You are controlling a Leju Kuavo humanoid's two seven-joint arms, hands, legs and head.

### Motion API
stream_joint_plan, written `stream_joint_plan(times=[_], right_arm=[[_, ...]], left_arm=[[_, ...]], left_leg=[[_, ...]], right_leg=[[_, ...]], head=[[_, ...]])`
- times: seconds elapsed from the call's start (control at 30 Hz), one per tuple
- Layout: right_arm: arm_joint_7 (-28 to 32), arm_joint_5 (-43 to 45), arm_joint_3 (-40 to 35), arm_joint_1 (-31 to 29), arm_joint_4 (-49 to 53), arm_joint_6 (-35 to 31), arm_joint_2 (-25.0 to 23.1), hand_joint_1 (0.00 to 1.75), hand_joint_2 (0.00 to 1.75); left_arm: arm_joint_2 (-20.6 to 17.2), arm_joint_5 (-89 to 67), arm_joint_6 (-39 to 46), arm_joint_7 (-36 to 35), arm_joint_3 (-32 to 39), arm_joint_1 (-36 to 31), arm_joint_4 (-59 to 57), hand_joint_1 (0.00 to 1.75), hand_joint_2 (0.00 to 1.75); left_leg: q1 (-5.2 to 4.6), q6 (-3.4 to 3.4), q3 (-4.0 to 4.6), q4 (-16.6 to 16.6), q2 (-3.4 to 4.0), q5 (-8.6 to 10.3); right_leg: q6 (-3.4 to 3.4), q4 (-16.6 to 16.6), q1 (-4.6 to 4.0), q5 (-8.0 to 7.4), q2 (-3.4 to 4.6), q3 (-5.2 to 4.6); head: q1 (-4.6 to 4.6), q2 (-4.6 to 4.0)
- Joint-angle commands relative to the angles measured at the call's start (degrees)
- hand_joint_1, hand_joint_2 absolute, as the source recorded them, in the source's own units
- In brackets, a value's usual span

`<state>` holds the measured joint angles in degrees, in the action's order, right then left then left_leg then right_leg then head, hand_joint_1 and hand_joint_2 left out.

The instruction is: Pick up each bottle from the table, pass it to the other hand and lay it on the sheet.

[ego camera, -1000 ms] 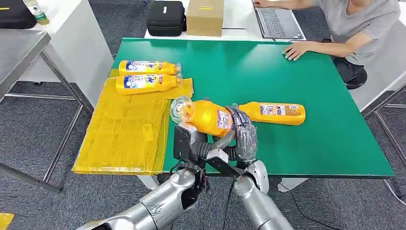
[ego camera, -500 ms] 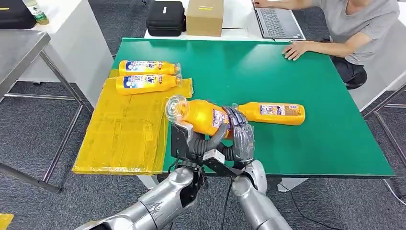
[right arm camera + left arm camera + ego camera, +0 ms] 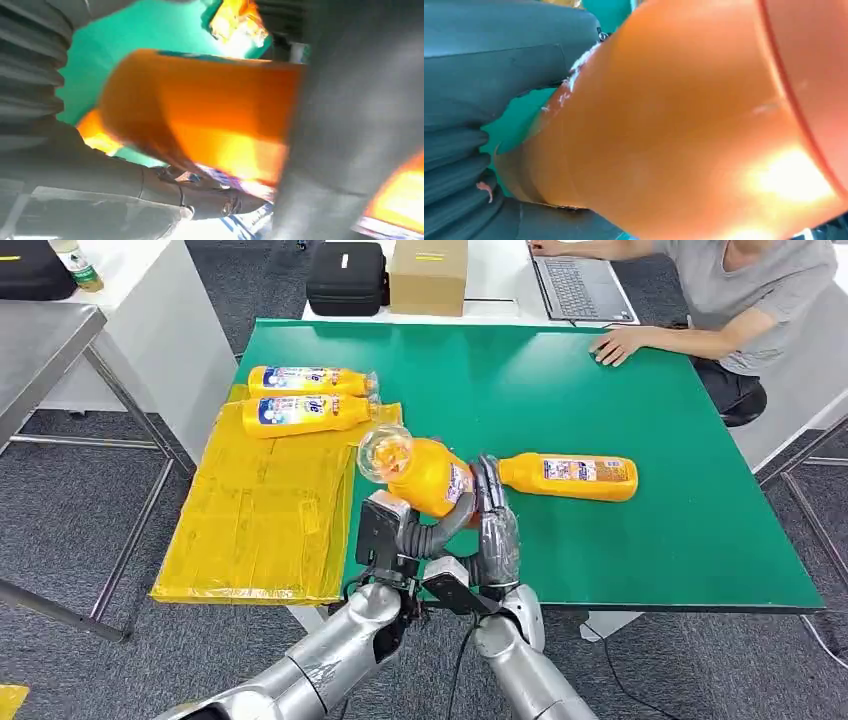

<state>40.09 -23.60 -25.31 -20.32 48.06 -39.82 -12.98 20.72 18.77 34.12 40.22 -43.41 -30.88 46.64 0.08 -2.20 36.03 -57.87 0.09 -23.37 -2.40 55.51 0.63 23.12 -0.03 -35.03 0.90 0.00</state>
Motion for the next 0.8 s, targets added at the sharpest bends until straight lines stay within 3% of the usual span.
stream_joint_plan(times=[0.03, 0.47, 0.57, 0.6, 0.63, 0.77, 0.8], right_arm=[[-0.09, 5.64, 2.7, 1.62, -4.52, -0.18, 2.49, 0.0, 1.75], [-0.09, 10.48, 0.75, 2.66, -2.27, -0.18, 2.88, 0.0, 1.75], [-0.09, 10.6, 0.82, 2.81, -2.2, -0.18, 3.0, 0.0, 1.75], [-0.09, 10.52, 1.01, 2.88, -2.15, -0.18, 3.0, 0.0, 1.75], [-0.09, 10.45, 1.29, 2.97, -2.13, -0.18, 2.96, 0.0, 1.75], [-0.09, 10.83, 1.92, 3.2, -1.97, -0.18, 3.16, 0.0, 1.75], [-0.09, 10.83, 1.92, 3.2, -1.97, -0.18, 3.16, 0.0, 1.75]], left_arm=[[-1.18, -12.02, 1.14, -0.22, 11.49, -2.26, -5.84, 1.75, 1.75], [-3.66, -18.46, 5.88, -0.22, 14.18, -7.9, -16.01, 1.75, 1.75], [-3.05, -31.12, 5.88, -0.22, 24.14, -8.86, -19.82, 1.75, 1.75], [-3.23, -41.17, 5.88, -0.22, 31.94, -8.24, -18.77, 1.75, 1.75], [-1.04, -57.41, 5.88, -0.22, 45.06, -7.2, -16.97, 1.75, 1.75], [-0.81, -78.53, 5.88, -2.14, 58.45, -5.85, -11.41, 1.75, 1.75], [-0.81, -78.53, 5.88, -2.14, 58.45, -5.85, -11.41, 1.75, 1.75]], left_leg=[[0.01, 0.08, -0.39, 0.12, -0.03, -0.07], [0.01, 0.1, -0.28, 0.05, 0.06, -0.08], [0.02, 0.11, -0.32, 0.05, 0.16, -0.09], [0.02, 0.09, -0.24, 0.04, 0.15, -0.07], [0.03, 0.1, -0.31, 0.05, 0.14, -0.09], [0.03, 0.08, -0.18, 0.02, 0.21, -0.07], [0.02, 0.13, -0.37, -0.01, 0.2, -0.17]], right_leg=[[0.07, -0.11, -0.01, 0.09, -0.02, 0.39], [0.08, -0.02, -0.01, 0.07, 0.06, 0.24], [0.09, -0.02, -0.02, 0.06, 0.16, 0.26], [0.07, -0.02, -0.02, 0.04, 0.15, 0.2], [0.08, -0.03, -0.02, 0.06, 0.15, 0.26], [0.07, 0.0, -0.03, 0.02, 0.22, 0.12], [0.1, 0.05, -0.02, 0.13, 0.21, 0.3]], head=[[-0.02, 0.0], [0.0, 0.0], [0.0, 0.0], [0.0, 0.0], [-0.02, 0.0], [-0.02, 0.0], [-0.02, 0.0]])
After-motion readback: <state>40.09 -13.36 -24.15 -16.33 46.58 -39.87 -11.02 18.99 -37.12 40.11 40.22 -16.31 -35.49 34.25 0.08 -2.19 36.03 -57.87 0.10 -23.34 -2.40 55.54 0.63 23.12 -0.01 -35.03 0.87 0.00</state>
